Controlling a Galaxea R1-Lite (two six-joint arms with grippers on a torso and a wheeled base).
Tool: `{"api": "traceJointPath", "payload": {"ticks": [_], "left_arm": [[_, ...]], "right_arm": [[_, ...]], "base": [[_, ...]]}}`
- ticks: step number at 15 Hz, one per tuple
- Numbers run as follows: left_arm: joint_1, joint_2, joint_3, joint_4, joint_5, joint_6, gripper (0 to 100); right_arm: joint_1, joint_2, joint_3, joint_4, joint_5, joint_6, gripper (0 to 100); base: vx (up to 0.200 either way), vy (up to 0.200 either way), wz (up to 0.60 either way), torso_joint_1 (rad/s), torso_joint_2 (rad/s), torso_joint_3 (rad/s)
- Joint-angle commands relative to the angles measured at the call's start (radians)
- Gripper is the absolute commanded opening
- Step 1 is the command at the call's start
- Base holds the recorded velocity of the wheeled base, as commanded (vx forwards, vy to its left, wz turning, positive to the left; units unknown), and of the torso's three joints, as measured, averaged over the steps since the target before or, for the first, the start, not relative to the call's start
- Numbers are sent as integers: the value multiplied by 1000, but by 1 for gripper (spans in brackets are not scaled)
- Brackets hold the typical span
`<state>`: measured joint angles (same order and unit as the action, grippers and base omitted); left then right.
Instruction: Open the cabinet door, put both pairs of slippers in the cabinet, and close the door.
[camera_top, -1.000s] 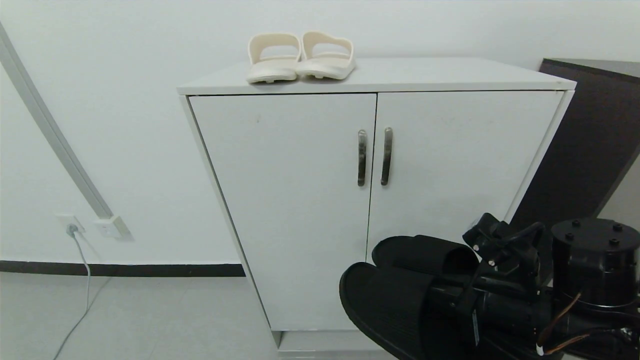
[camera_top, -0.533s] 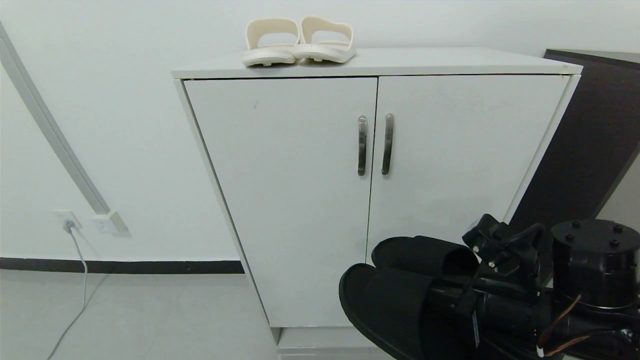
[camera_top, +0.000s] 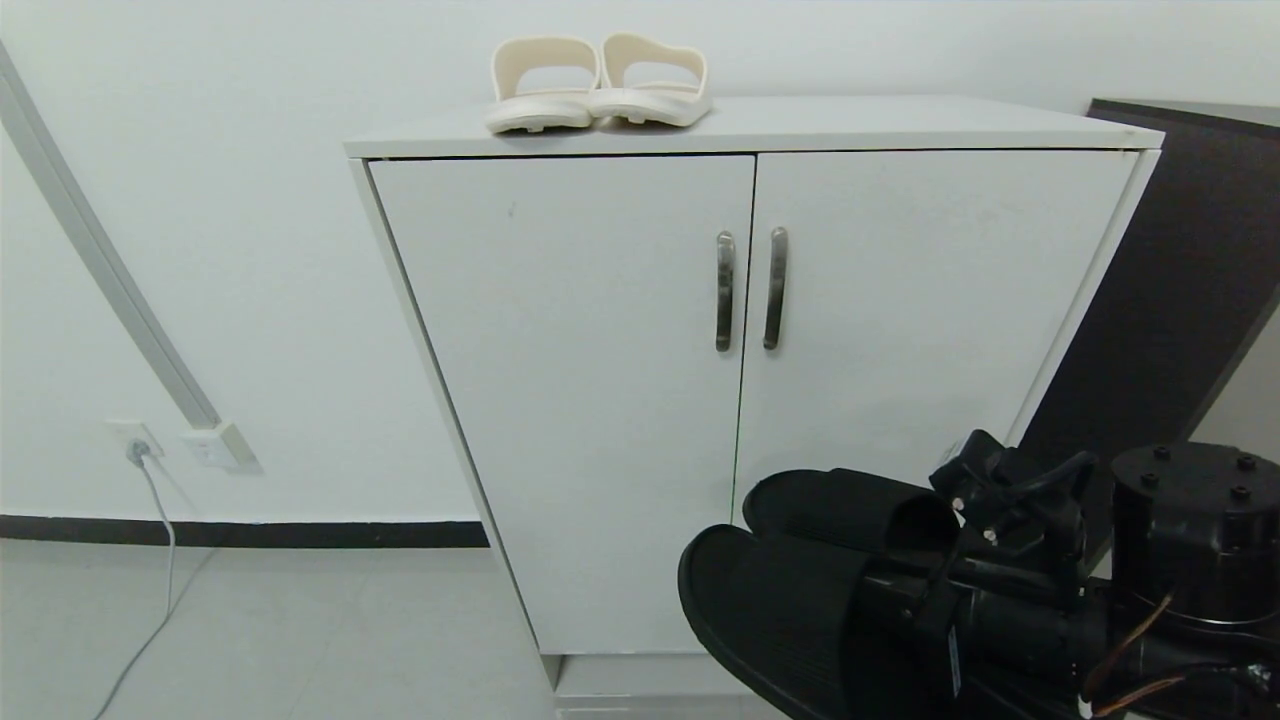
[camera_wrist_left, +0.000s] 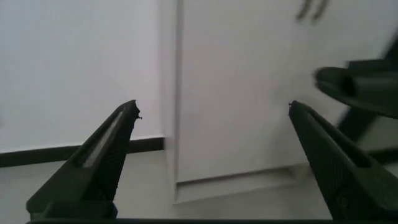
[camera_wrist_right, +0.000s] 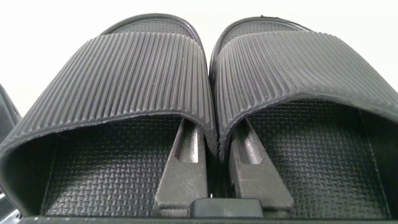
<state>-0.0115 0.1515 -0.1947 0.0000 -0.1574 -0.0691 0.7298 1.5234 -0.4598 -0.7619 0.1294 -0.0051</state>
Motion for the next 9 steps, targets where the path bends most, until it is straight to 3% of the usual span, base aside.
{"api": "traceJointPath", "payload": {"ticks": [1,5,7,9], "left_arm": [[-2,220,-51,-32,-162,-11,100],[-4,433,-95,-175,-349,-9,100],[-8,496,-134,-201,-392,-9,100],[-68,553,-181,-201,-399,-11,100]], "right_arm": [[0,3,10,-8,1,-1,0],[3,3,15,-10,-1,-3,0],[3,3,16,-10,-1,-3,0],[8,8,16,-10,-1,-3,0]], "base": [[0,0,0,0,0,0],[0,0,0,0,0,0],[0,0,0,0,0,0],[0,0,0,0,0,0]]}}
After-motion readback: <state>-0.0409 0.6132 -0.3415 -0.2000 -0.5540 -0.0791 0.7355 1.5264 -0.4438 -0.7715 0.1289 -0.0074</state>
